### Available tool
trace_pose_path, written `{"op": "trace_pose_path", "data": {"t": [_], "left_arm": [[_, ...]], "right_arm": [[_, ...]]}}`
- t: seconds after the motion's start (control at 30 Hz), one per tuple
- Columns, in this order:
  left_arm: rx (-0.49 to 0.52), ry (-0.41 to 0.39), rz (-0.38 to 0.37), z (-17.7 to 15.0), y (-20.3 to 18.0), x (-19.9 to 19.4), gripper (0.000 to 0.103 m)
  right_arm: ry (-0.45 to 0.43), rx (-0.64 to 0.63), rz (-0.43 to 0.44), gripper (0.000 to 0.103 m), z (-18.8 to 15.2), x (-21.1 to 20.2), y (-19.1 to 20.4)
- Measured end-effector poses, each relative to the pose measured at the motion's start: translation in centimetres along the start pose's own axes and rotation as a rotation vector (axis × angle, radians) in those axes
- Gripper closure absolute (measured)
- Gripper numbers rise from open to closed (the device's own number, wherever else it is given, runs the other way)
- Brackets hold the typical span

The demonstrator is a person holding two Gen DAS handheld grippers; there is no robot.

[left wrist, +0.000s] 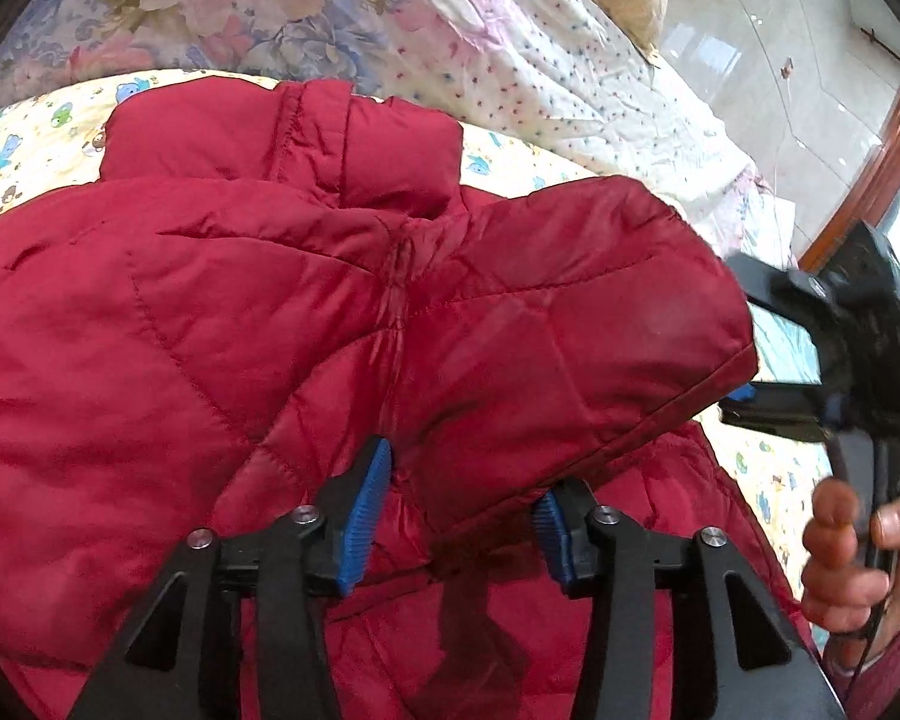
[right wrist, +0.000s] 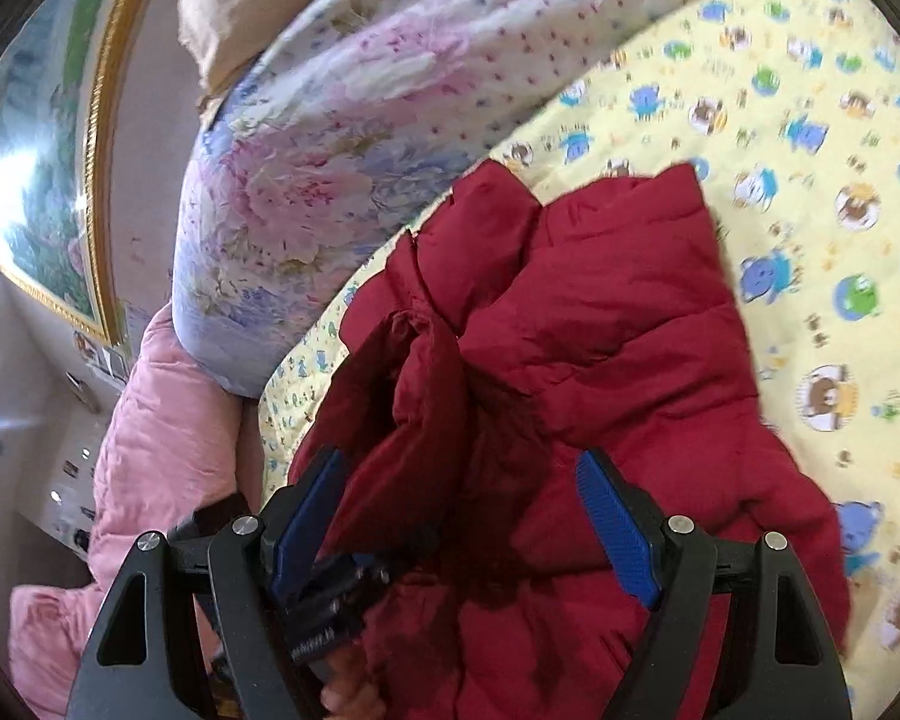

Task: Fold large clothes

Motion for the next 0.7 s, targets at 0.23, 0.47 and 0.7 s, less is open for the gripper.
{"op": "trace_pose_path", "data": {"t": [0.23,0.47,0.7], "left_arm": [[0.027,0.011,0.014,-0.3,-1.1,0.2,0.046],[-0.037,-0.016,-0.005,-1.7,-0.1,-4.6,0.046],[-0.126,-0.158,0.130,0.5,4.7,-11.1,0.046]], "right_arm": [[0.038,0.011,0.035,0.022,-0.1,1.9,0.6],[0.067,-0.081,-0.085,0.091,-0.3,3.2,-0.2],[0.017,-0.154,-0.094,0.094,0.7,1.0,0.2]]}}
Point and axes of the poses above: each gripper's, at about its wrist camera, not at the fingertips, and x roughly the way its jaws point, y to its left, z to its top, the point moved 2 cm from there along x, roughly the way its jaws point, and after that the axes turned 11 degrees about -y, right-handed, at the moved point
